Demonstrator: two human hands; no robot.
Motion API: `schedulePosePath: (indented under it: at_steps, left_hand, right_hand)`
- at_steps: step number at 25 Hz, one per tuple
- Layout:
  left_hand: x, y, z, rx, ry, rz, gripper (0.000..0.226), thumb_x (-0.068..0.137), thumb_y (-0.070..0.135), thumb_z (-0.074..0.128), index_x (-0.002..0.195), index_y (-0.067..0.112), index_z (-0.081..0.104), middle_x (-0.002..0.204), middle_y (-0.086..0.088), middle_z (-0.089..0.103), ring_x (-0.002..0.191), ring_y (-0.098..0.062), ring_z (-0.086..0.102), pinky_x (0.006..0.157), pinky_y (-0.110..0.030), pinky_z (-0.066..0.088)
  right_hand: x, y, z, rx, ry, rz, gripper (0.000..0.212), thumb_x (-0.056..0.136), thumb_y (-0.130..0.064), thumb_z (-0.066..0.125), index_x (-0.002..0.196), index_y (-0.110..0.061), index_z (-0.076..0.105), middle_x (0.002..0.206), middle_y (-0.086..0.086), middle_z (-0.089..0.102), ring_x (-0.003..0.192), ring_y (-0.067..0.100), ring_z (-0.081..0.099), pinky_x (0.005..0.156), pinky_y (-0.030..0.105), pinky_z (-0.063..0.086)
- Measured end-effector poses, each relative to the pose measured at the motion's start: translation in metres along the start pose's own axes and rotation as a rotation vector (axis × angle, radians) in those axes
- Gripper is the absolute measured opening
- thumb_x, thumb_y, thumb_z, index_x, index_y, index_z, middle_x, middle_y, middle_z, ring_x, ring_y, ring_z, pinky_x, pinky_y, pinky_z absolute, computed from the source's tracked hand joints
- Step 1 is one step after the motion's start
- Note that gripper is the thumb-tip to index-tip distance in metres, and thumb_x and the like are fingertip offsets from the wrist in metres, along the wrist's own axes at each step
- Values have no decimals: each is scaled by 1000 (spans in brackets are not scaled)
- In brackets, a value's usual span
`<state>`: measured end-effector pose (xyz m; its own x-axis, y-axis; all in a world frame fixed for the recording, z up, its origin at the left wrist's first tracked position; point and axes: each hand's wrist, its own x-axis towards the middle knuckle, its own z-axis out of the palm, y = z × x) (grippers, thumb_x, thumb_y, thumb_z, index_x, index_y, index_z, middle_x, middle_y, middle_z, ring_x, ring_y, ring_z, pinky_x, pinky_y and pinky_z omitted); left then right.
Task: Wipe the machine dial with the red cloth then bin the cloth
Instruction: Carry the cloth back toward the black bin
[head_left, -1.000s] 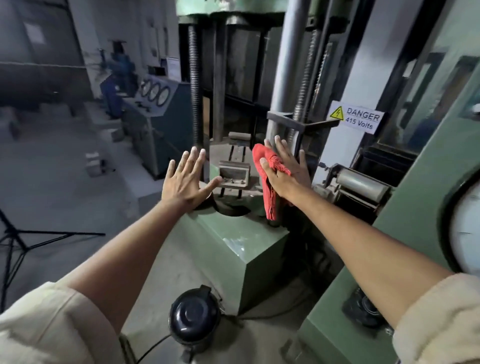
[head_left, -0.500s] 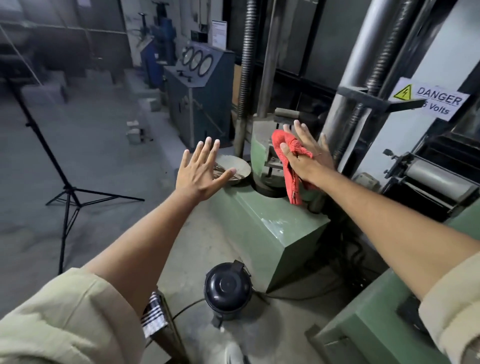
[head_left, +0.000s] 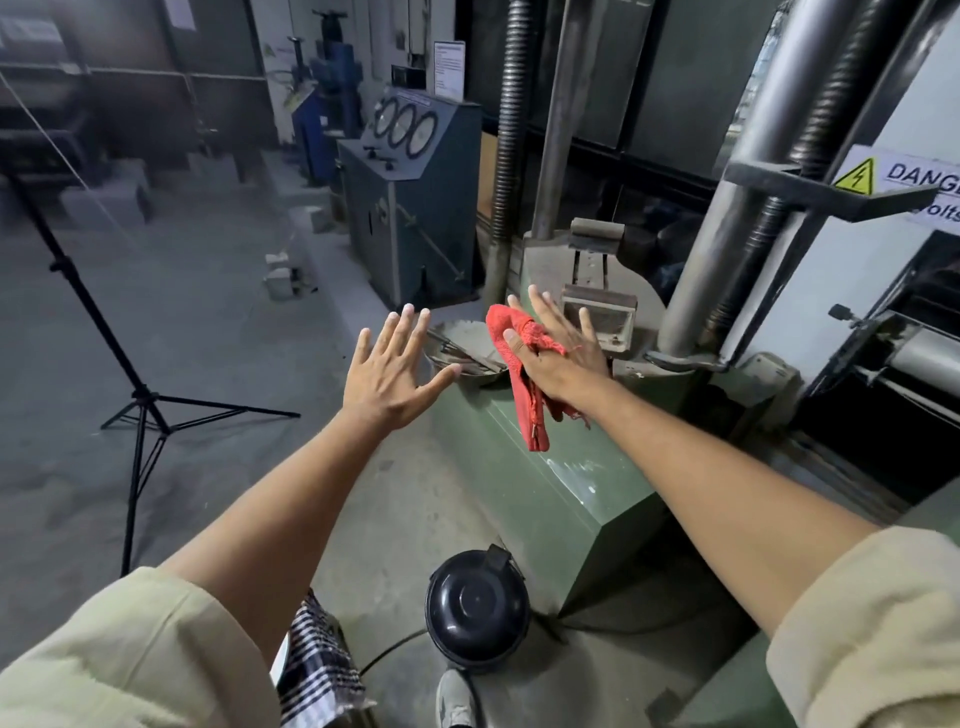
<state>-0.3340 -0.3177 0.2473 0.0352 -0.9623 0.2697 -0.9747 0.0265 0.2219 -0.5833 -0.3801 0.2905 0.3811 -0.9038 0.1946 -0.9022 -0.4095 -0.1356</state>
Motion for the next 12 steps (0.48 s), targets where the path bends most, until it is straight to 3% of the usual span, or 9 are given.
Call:
schedulePosePath:
  at_steps: [7,12]
  left_hand:
    - [36,-34,52,13,-95,-29,97,94,85,19,171,29,-5,179,3,-8,166,-16,-7,133,-49,-4]
    - [33,-56,110,-6,-176,-62,98,94,85,19,171,29,-4,179,4,-8,166,-15,-6,133,-49,-3]
  right_hand:
    - [38,21,74,32,-156,-4,62,111,-63,18,168,-48,-1,180,-11,-7,166,9,-4,134,55,-6]
    - [27,20,153,202,-348,7,60,110,-66,25,167,-53,9,180,-14,6,166,6,3,136,47,-1]
